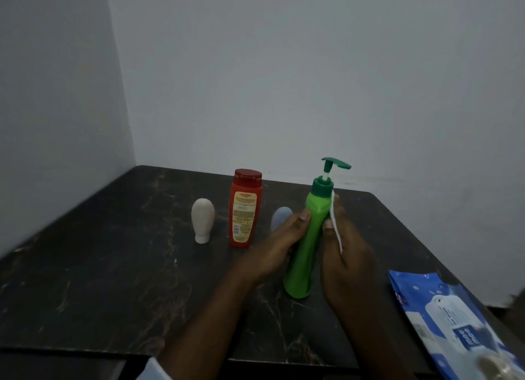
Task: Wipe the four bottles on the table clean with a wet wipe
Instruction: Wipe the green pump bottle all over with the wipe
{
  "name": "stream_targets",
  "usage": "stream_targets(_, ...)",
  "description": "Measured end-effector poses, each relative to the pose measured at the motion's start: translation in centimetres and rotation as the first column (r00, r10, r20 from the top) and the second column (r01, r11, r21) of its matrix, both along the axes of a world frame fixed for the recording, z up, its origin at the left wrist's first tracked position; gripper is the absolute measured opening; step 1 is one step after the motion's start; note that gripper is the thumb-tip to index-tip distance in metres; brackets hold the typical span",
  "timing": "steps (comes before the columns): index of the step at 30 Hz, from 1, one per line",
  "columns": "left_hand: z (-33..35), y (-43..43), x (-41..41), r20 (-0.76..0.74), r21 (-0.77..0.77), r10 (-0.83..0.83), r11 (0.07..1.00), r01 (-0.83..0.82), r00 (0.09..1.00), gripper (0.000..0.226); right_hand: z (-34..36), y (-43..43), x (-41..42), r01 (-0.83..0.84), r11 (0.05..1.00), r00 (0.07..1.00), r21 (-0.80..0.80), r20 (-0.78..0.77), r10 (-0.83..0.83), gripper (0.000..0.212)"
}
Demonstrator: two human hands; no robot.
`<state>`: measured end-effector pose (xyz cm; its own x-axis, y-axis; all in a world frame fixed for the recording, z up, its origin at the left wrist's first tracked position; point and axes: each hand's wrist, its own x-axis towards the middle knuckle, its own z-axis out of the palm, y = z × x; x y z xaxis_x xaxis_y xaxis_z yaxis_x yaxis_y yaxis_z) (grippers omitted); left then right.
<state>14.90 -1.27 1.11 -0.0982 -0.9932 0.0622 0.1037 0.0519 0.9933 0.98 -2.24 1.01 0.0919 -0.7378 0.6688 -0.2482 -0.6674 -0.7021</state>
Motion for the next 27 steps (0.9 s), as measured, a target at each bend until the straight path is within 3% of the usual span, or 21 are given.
stream_targets(2,0.0,0.3,0.3,0.100,-0.031,-0.037,0.999,0.040,0.994,0.093,0.1,0.1,0.1,-0.034,0.999,0.998,0.035,0.056,0.033,0.036)
stream_targets(5,0.4,1.1,0.3,0.259,-0.110,-0.094,0.986,0.126,0.961,0.067,-0.1,-0.4,0.0,-0.093,0.992,0.985,0.081,0.152,0.080,0.036)
stream_targets(8,0.3,1.4,0.2,0.270,-0.160,0.004,0.986,0.041,0.963,0.042,-0.5,-0.6,-0.1,-0.123,0.990,0.979,0.070,0.172,0.110,0.041)
stream_targets(11,0.1,1.8,-0.3,0.270,-0.184,0.069,0.983,-0.019,0.960,0.039,-0.4,-0.1,0.2,-0.139,0.988,0.977,0.067,0.170,0.126,0.042)
stream_targets(14,0.5,2.7,-1.1,0.173,-0.182,0.120,0.979,-0.088,0.978,0.035,-0.1,0.7,0.2,-0.148,0.988,0.981,0.035,0.134,0.142,0.044)
stream_targets(16,0.9,3.1,-1.4,0.027,-0.111,0.128,0.986,-0.125,0.991,0.037,0.3,1.2,-0.2,-0.164,0.986,0.983,-0.007,0.084,0.164,0.050)
stream_targets(20,1.2,4.0,-1.1,-0.212,0.001,0.099,0.995,-0.101,0.972,0.059,1.3,2.2,-0.6,-0.206,0.972,0.978,-0.109,-0.045,0.202,0.053)
stream_targets(23,1.4,4.9,-0.6,-0.363,0.073,0.022,0.997,0.004,0.932,0.059,1.6,2.6,-0.4,-0.218,0.957,0.963,-0.192,-0.204,0.178,0.057)
stream_targets(27,1.1,5.5,0.3,-0.450,0.084,0.030,0.996,0.009,0.893,0.057,1.7,3.2,-0.2,-0.264,0.911,0.887,-0.318,-0.450,0.100,0.055)
